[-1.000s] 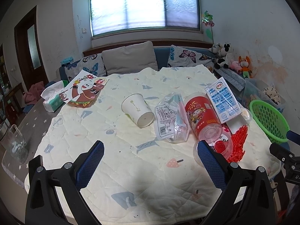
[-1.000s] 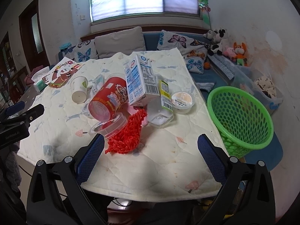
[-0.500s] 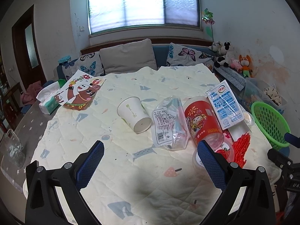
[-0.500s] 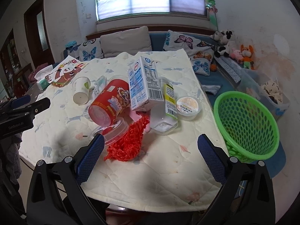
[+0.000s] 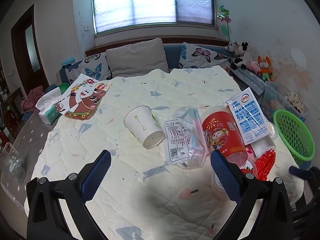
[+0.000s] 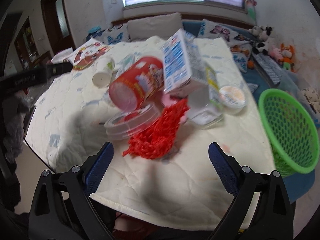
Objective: Collect trash
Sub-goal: 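Grasp the red mesh net with the right tool while the left tool grasps the red paper cup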
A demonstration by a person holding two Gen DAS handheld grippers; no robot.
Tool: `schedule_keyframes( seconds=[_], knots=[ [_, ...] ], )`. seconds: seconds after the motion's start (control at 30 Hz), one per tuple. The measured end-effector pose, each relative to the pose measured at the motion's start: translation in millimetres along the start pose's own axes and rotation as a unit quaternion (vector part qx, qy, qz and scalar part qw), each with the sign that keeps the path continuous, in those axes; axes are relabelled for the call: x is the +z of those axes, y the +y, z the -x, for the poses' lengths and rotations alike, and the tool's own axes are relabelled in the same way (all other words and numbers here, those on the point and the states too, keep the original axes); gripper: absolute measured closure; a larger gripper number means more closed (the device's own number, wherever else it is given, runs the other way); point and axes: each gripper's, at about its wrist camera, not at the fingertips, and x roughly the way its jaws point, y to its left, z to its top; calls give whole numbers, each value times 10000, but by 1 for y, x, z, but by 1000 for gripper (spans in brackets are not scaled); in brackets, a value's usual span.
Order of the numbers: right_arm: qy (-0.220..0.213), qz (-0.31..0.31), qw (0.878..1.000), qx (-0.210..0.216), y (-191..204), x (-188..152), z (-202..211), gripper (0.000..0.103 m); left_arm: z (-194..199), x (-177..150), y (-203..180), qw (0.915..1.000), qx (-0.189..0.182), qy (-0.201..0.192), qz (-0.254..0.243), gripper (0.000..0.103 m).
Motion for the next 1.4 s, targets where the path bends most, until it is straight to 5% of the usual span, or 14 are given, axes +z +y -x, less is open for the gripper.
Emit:
schedule_keyframes(
  seconds=[0.73,0.93,1.07,1.4],
  knots=[
    [132,-140,9992,354,-3,-1,-45,52,-24,15,-25,9968,-706,350,-138,7],
    [75,-51,9998,151,-8,-5,-26,55,-30,20,-45,9938,-999,377,-302,9],
    [13,-129,9999,72,-18,-9,-15,55,-45,24,-58,9897,-1277,566,-326,21],
    [-182,-263,9994,-94,-34,-12,11,55,-86,20,-79,9857,-1250,918,-656,29]
  ],
)
